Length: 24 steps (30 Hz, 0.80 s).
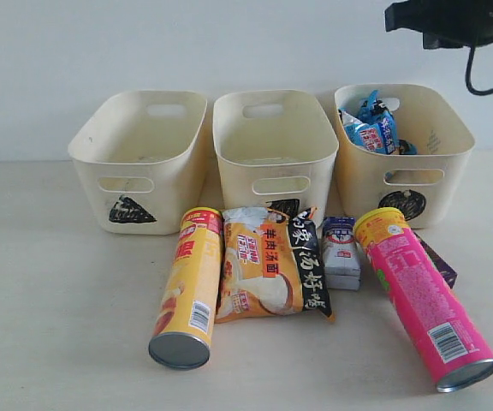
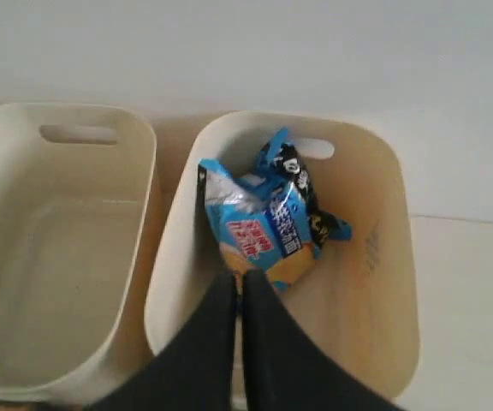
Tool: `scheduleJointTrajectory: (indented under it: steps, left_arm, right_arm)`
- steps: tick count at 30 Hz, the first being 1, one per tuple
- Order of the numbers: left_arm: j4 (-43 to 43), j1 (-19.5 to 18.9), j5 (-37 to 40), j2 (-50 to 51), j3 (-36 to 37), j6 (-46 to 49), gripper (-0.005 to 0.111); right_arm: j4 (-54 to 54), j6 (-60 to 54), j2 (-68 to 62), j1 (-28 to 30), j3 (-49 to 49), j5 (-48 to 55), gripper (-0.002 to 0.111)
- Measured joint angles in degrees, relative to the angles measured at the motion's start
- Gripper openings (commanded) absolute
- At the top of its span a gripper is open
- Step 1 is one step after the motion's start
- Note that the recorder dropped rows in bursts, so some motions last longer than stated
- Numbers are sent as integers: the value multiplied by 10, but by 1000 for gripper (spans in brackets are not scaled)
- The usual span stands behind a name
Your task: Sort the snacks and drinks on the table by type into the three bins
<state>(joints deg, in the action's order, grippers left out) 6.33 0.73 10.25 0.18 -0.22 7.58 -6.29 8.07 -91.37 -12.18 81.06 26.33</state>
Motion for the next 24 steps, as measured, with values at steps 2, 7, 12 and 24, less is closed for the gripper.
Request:
scheduleJointTrajectory:
  steps: [2,7,12,24]
  left_arm:
    - [0,0,0,0,0,0,4]
    - [0,0,0,0,0,0,4]
    - [0,0,0,0,0,0,4]
    - [0,0,0,0,0,0,4]
  right_arm:
    - [4,0,31,-11,-43,-15,0]
    - [13,6,118,-49,-155,-84,0]
    - [19,44,208,-77,-263,-169,0]
    - [29,83,424,-84,-438,-199,0]
